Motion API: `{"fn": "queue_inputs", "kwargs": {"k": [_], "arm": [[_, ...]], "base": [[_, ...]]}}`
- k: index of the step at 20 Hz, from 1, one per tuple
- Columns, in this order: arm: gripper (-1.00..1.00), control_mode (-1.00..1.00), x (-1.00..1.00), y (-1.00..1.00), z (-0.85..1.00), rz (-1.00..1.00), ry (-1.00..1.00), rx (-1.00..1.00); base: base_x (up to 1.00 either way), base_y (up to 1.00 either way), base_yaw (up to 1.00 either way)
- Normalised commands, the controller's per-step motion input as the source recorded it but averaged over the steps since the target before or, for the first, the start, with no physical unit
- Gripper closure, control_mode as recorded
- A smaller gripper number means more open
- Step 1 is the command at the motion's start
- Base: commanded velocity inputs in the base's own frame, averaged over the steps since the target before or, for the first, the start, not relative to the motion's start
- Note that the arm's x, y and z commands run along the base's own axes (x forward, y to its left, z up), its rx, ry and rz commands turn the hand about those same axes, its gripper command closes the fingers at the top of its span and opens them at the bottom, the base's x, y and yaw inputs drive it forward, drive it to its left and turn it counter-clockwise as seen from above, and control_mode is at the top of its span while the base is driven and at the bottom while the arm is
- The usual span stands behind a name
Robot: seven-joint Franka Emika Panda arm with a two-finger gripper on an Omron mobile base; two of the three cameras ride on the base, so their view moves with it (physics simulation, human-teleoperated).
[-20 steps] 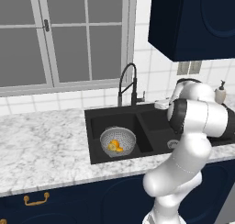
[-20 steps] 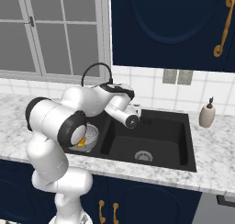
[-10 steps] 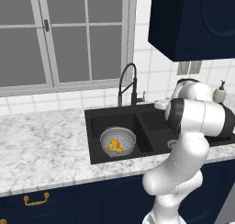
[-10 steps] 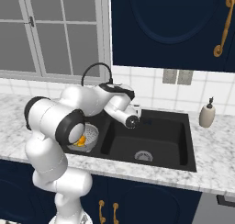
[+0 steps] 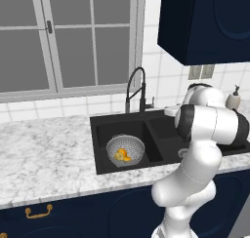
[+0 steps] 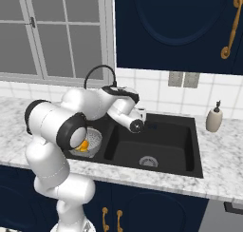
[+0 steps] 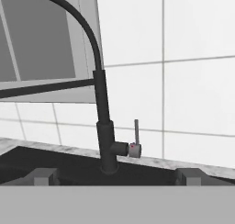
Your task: Put the colander in the sink, put the kiwi, tangerine, orange in the colander, and turn on the sink faucet and pour water over the colander.
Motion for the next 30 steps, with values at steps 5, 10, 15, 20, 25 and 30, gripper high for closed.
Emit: {"fn": "queue_inputs", "kwargs": {"k": [5, 10, 15, 20, 25, 30], "arm": [[-1.00, -1.00, 0.00, 0.00, 0.00, 0.00, 0.00, 0.00], [-1.00, -1.00, 0.19, 0.00, 0.00, 0.00, -0.01, 0.00], [-1.00, -1.00, 0.12, 0.00, 0.00, 0.00, 0.00, 0.00], [-1.00, -1.00, 0.11, 0.00, 0.00, 0.00, 0.00, 0.00], [-1.00, -1.00, 0.20, 0.00, -0.02, 0.00, 0.00, 0.00], [-1.00, -1.00, 0.31, 0.11, -0.16, 0.00, 0.00, 0.00]], "base": [[0.00, 0.00, 0.00], [0.00, 0.00, 0.00], [0.00, 0.00, 0.00], [0.00, 0.00, 0.00], [0.00, 0.00, 0.00], [0.00, 0.00, 0.00]]}}
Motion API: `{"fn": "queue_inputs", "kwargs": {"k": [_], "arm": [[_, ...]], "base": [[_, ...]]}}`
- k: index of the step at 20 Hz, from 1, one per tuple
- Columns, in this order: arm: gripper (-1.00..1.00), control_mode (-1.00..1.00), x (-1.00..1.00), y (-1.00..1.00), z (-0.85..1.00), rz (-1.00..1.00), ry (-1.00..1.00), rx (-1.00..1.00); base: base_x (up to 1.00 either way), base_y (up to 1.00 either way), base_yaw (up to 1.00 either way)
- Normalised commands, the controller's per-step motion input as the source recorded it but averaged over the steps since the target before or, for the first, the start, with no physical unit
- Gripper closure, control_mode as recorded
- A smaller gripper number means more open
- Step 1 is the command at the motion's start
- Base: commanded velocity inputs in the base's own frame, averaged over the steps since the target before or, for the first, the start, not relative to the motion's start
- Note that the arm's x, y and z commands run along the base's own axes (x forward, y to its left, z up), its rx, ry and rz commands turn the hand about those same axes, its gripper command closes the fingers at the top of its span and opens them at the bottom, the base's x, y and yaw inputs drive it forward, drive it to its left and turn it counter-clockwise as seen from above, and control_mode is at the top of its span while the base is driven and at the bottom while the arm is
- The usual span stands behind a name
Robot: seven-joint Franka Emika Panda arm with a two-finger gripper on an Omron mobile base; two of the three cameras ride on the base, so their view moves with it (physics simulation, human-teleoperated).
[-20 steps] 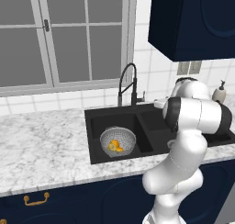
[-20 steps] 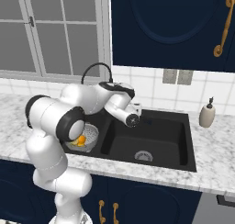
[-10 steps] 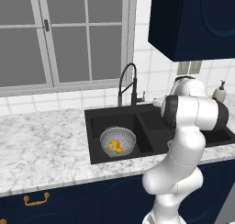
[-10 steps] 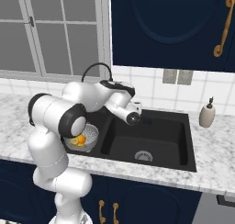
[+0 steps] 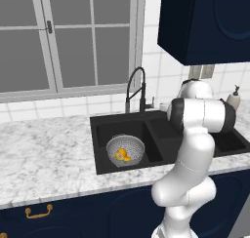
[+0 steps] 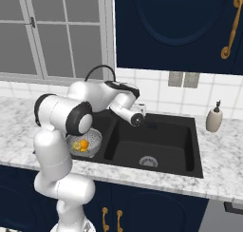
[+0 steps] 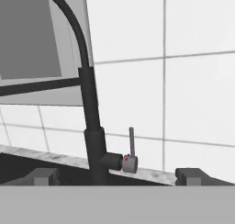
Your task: Put the colander in the sink, put the kiwi, tangerine, orange in the colander, and turn on the sink faucet and pour water over the colander.
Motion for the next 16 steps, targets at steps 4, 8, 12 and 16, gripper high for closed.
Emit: {"fn": "queue_inputs", "kwargs": {"k": [4, 8, 12, 16], "arm": [[-1.00, -1.00, 0.24, 0.08, -0.32, -0.02, -0.01, 0.00], [-1.00, -1.00, 0.26, 0.00, -0.24, -0.04, -0.01, 0.03], [-1.00, -1.00, 0.36, 0.00, -0.04, -0.05, 0.00, 0.07], [-1.00, -1.00, 0.31, 0.00, -0.01, -0.05, 0.00, 0.08]], "base": [[0.00, 0.00, 0.00], [0.00, 0.00, 0.00], [0.00, 0.00, 0.00], [0.00, 0.00, 0.00]]}}
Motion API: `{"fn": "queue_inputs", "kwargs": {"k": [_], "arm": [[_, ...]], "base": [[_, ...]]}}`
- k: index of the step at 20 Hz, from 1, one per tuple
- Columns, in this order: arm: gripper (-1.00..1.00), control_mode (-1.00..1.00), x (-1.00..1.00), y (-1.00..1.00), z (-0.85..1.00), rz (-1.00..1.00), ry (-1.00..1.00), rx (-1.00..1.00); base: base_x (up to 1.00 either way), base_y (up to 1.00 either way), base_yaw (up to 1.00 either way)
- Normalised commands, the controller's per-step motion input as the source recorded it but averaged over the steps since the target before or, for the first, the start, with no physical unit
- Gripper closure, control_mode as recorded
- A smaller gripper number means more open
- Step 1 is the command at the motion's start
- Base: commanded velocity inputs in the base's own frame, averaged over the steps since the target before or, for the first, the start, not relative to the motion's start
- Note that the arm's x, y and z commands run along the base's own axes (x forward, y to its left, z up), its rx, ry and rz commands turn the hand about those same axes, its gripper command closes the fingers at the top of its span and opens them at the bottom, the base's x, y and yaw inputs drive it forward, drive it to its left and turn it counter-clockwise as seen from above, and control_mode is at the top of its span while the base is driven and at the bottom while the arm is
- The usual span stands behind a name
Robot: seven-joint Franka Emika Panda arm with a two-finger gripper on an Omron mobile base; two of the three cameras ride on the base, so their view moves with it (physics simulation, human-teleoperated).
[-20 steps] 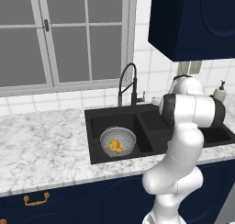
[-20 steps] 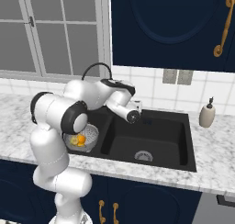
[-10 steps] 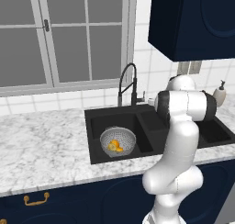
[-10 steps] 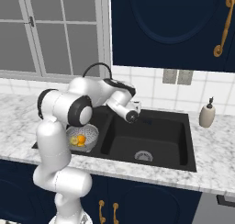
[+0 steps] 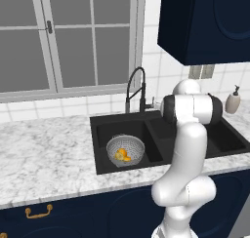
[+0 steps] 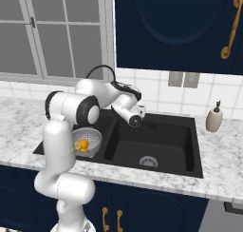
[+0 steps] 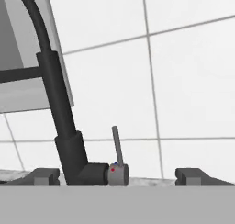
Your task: Put the colander in the sink, put the kiwi, tangerine, orange in the colander, and turn on the sink faucet and pour water over the colander.
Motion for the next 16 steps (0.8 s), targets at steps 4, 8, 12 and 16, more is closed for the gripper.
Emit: {"fn": "queue_inputs", "kwargs": {"k": [4, 8, 12, 16], "arm": [[-1.00, -1.00, 0.31, 0.00, -0.02, -0.04, 0.00, 0.05], [-1.00, -1.00, 0.24, 0.00, 0.00, -0.03, 0.00, 0.00], [-1.00, -1.00, 0.11, 0.01, 0.00, -0.02, 0.00, 0.00], [-1.00, -1.00, 0.08, 0.00, 0.00, -0.01, 0.00, 0.00]], "base": [[0.00, 0.00, 0.00], [0.00, 0.00, 0.00], [0.00, 0.00, 0.00], [0.00, 0.00, 0.00]]}}
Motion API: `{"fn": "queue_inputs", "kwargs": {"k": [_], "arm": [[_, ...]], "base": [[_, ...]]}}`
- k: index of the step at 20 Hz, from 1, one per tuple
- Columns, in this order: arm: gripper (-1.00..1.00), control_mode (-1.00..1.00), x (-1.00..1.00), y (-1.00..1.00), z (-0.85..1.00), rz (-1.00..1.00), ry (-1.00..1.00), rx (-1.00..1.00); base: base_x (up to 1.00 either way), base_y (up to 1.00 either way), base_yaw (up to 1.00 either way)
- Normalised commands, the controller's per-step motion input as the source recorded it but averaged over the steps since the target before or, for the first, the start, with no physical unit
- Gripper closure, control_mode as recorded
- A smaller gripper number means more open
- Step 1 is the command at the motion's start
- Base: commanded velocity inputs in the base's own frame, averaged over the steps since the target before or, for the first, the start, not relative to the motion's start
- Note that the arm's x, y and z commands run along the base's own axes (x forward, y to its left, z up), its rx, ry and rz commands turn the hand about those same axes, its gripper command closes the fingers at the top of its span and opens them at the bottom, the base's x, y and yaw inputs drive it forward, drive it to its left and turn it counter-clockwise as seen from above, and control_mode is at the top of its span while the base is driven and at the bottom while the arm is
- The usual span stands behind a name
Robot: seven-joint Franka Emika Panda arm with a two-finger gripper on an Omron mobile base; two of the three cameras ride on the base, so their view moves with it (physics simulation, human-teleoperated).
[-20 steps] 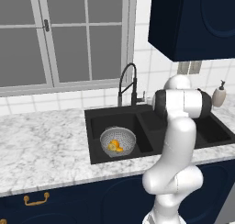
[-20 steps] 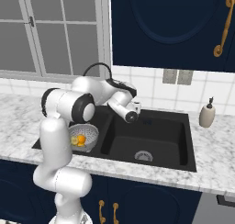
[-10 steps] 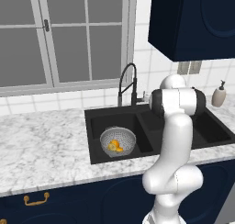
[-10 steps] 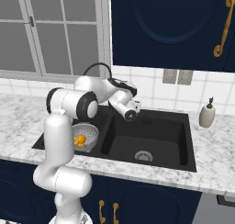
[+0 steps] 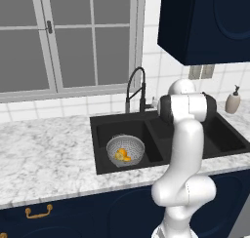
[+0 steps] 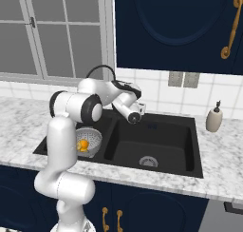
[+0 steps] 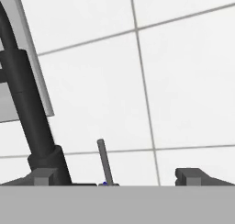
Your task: Put the colander in the sink, put the kiwi, tangerine, orange in the colander, and turn on the sink faucet and pour water over the colander.
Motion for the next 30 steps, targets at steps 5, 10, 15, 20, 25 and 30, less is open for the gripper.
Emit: {"fn": "queue_inputs", "kwargs": {"k": [5, 10, 15, 20, 25, 30], "arm": [[-1.00, -1.00, 0.23, 0.00, -0.06, 0.00, 0.00, 0.00], [-1.00, -1.00, 0.26, 0.00, -0.04, 0.00, 0.00, 0.00], [-1.00, -1.00, 0.17, 0.00, -0.02, 0.00, 0.00, 0.00], [-1.00, -1.00, 0.12, 0.04, 0.00, 0.00, 0.00, 0.00], [-1.00, -1.00, 0.09, 0.09, -0.01, 0.00, 0.00, 0.00], [-1.00, -1.00, 0.10, 0.04, 0.00, 0.00, 0.00, 0.00]], "base": [[0.00, 0.00, 0.00], [0.00, 0.00, 0.00], [0.00, 0.00, 0.00], [0.00, 0.00, 0.00], [0.00, 0.00, 0.00], [0.00, 0.00, 0.00]]}}
